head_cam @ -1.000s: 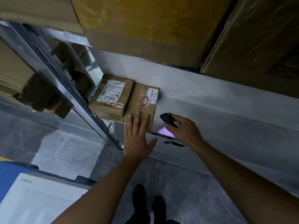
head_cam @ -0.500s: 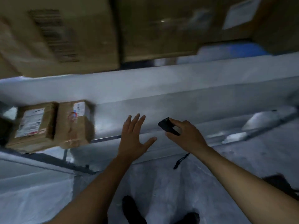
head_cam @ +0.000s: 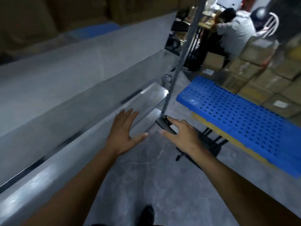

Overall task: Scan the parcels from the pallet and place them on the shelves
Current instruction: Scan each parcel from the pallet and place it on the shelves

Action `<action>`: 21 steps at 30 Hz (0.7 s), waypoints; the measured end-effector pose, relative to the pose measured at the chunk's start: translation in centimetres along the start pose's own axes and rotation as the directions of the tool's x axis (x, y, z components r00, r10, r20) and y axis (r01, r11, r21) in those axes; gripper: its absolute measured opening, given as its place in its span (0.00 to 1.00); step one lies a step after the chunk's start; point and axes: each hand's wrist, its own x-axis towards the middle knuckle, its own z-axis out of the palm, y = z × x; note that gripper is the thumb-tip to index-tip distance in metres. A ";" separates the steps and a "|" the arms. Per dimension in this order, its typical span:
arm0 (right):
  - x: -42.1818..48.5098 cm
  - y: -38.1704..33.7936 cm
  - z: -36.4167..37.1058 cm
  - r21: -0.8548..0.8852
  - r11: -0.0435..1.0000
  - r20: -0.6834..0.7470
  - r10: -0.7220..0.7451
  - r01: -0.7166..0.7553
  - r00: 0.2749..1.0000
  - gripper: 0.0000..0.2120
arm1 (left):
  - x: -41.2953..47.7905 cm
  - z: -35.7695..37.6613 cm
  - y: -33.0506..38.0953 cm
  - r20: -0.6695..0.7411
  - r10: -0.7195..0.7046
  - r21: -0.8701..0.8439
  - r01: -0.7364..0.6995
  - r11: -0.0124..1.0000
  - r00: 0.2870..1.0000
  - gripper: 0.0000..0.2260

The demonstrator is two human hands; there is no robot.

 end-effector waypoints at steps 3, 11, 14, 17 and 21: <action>0.4 4.7 -4.3 0.002 0.996 -0.057 0.089 -0.089 0.994 0.33 | 4.6 3.9 3.8 0.085 0.089 0.014 -0.091 0.996 0.992 0.44; 3.5 12.8 -11.5 0.042 0.959 -0.249 0.282 -0.281 0.926 0.34 | 17.7 12.7 8.4 0.210 0.264 -0.030 -0.264 0.964 0.941 0.43; 6.6 15.1 -13.2 0.064 0.935 -0.273 0.352 -0.349 0.895 0.35 | 23.1 15.9 8.9 0.218 0.351 -0.103 -0.336 0.936 0.911 0.42; 10.3 16.8 -14.8 0.095 0.908 -0.283 0.419 -0.409 0.863 0.35 | 28.3 18.8 9.0 0.237 0.396 -0.197 -0.355 0.914 0.887 0.39; 15.5 18.0 -17.2 0.128 0.880 -0.278 0.474 -0.457 0.836 0.35 | 34.9 21.5 9.1 0.293 0.366 -0.230 -0.307 0.924 0.883 0.40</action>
